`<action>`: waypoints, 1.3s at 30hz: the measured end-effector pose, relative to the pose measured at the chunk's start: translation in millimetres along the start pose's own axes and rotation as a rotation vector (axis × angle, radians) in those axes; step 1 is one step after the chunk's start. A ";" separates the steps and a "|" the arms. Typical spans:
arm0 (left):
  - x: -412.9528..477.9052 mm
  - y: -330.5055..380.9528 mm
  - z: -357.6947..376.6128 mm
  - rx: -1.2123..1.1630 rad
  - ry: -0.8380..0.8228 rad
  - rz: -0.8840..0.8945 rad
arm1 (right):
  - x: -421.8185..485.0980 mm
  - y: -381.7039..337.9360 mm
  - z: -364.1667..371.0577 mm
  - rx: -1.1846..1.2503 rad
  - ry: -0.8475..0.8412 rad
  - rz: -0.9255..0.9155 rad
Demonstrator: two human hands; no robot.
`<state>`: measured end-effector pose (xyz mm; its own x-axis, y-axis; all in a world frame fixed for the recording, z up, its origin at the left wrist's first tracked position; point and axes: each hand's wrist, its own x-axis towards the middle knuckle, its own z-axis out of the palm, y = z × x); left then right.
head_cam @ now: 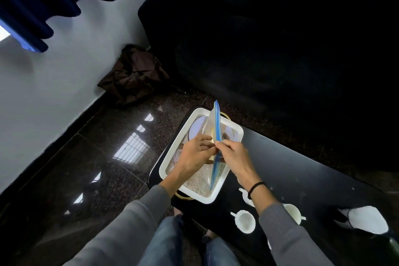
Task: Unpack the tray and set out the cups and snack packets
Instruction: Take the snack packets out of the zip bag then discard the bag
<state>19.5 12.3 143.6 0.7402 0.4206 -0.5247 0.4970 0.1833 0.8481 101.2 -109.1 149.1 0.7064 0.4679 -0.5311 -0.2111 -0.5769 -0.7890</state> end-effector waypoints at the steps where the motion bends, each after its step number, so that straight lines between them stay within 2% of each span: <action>1: 0.4 1.3 2.6 0.010 0.015 -0.009 | 0.1 1.9 -1.6 -0.007 0.010 0.002; 7: 0.7 6.8 13.3 0.054 0.118 -0.016 | -0.9 2.4 -12.8 -0.232 0.087 -0.044; 13: -3.0 8.6 14.5 0.259 0.259 0.035 | -6.7 -3.3 -23.0 -0.325 0.086 -0.065; 20: -5.5 3.1 -9.0 0.415 0.359 0.025 | -15.7 -9.1 -38.7 -0.507 0.172 -0.085; 29: -9.4 1.4 -12.6 0.596 0.324 0.018 | -21.7 -12.5 -38.7 -0.676 0.101 -0.173; 35: -18.0 4.6 -39.2 0.768 0.430 -0.089 | -14.1 -14.0 -56.8 -0.744 0.297 -0.131; 39: -24.6 -1.4 -55.4 0.818 0.344 -0.148 | -13.5 -15.9 -61.1 -0.775 0.314 -0.121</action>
<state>-24.5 50.9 159.3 0.5319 0.7095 -0.4623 0.8409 -0.3779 0.3875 136.3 -147.1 187.7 0.8736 0.4142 -0.2556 0.3200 -0.8845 -0.3394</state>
